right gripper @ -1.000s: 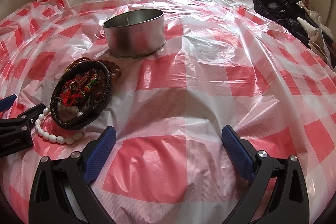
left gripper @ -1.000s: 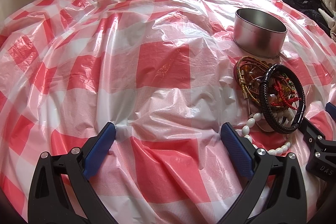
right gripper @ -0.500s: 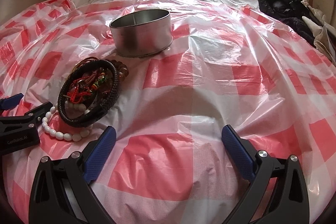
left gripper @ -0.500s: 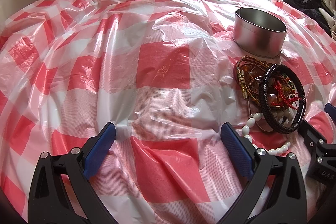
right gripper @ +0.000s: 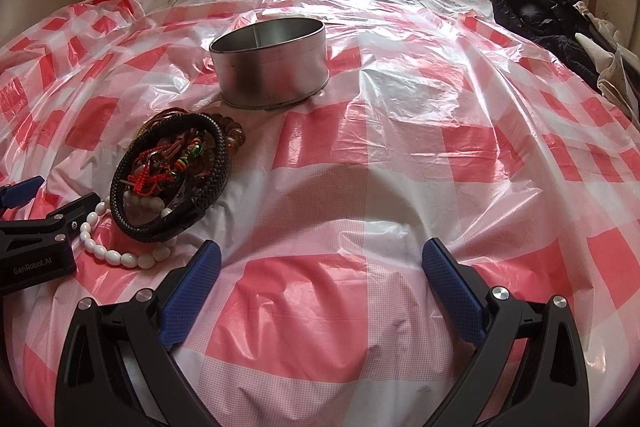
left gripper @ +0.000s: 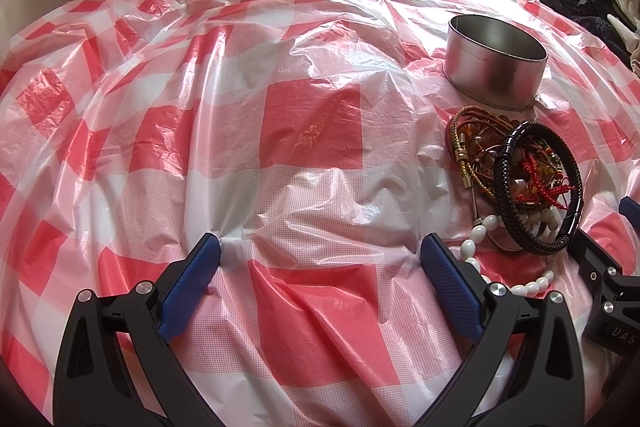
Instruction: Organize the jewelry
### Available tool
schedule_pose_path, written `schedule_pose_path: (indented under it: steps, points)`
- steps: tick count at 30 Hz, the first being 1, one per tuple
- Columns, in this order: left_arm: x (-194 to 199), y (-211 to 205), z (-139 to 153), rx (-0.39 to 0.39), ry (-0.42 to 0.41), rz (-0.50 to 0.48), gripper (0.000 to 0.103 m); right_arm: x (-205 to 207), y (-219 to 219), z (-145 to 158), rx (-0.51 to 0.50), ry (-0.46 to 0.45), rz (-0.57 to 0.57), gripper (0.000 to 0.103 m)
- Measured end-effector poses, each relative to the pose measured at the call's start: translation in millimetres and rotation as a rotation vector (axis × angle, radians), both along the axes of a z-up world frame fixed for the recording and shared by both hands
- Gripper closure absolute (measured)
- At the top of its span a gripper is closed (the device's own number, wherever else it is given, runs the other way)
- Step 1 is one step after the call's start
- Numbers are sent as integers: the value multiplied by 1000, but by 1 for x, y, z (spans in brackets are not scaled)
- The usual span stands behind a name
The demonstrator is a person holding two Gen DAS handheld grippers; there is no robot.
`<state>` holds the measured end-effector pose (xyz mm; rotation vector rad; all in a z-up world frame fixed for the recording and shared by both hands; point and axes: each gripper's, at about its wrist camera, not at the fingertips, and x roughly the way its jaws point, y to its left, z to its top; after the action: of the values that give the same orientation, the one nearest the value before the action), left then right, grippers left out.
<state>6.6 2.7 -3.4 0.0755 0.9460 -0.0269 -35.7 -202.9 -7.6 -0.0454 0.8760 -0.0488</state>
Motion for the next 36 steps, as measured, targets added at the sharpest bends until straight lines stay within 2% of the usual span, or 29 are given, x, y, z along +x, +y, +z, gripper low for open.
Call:
schedule_pose_path:
  steps: [36]
  points:
    - [7,2,-1,9,2,0,6,-3,2,2,-4,-2,-3,6]
